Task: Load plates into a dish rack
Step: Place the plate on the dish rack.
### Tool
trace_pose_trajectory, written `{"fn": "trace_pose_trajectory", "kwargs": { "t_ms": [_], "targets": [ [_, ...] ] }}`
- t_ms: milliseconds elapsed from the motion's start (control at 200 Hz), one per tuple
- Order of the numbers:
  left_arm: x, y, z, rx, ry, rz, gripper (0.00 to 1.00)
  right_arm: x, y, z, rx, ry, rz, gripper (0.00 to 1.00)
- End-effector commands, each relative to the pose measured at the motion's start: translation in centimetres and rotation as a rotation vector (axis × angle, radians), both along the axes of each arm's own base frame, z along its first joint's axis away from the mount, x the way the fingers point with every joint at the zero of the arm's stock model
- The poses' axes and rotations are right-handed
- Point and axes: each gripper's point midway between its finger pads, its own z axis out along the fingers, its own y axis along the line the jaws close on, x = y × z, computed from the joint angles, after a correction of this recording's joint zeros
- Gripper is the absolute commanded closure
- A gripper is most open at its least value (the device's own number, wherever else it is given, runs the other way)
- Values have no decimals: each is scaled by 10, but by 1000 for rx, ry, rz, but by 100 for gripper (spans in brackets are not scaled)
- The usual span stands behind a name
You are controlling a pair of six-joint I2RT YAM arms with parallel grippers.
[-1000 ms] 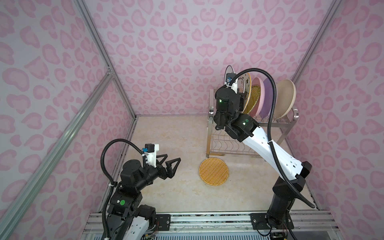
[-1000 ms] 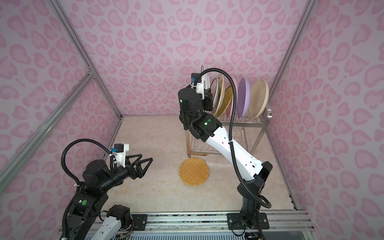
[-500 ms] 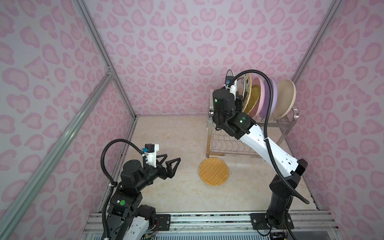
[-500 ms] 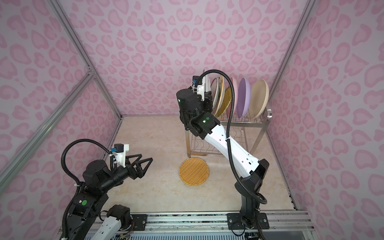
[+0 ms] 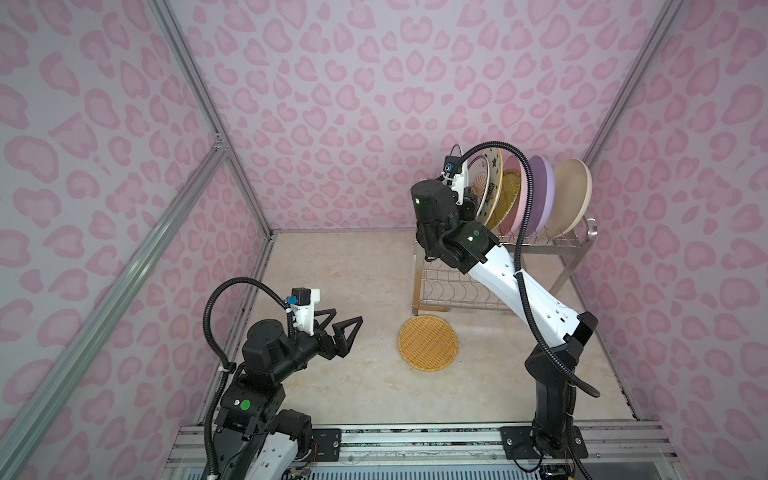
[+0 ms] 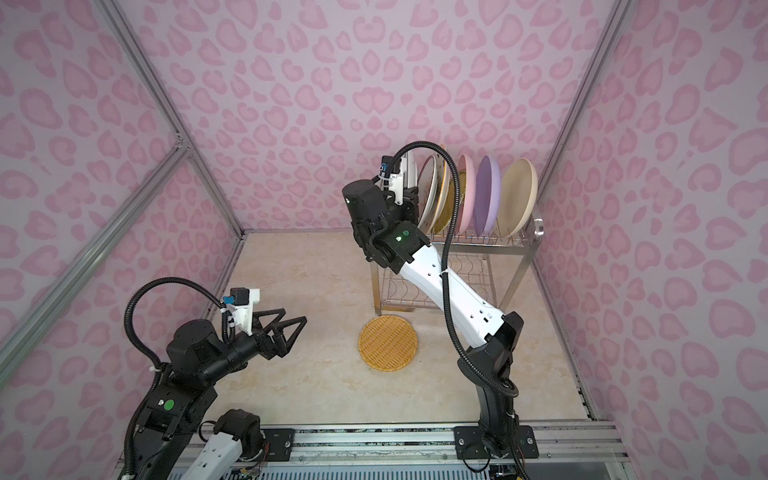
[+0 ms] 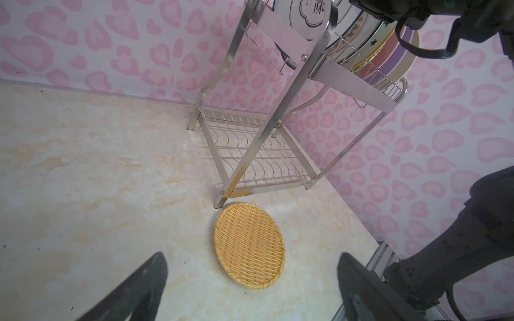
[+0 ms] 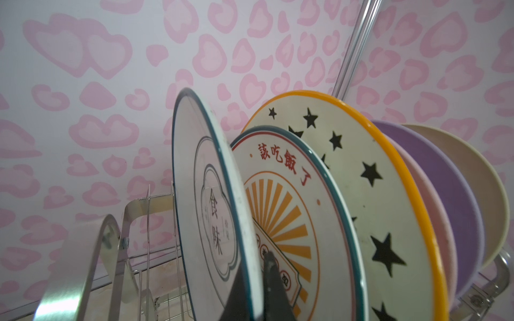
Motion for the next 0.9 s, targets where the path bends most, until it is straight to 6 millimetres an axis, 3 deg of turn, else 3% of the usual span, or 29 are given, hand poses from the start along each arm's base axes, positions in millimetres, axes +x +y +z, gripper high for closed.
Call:
{"fn": "trace_pose_trajectory", "kwargs": {
  "t_ms": [0, 661, 896],
  "targets": [
    [1, 0, 2, 10, -21, 0, 3, -1, 1, -6, 9, -4, -18, 100],
    [-2, -1, 2, 12, -28, -7, 3, -22, 7, -20, 5, -19, -42, 100],
    [-2, -1, 2, 12, -28, -7, 3, -33, 11, -21, 19, -26, -23, 91]
  ]
}}
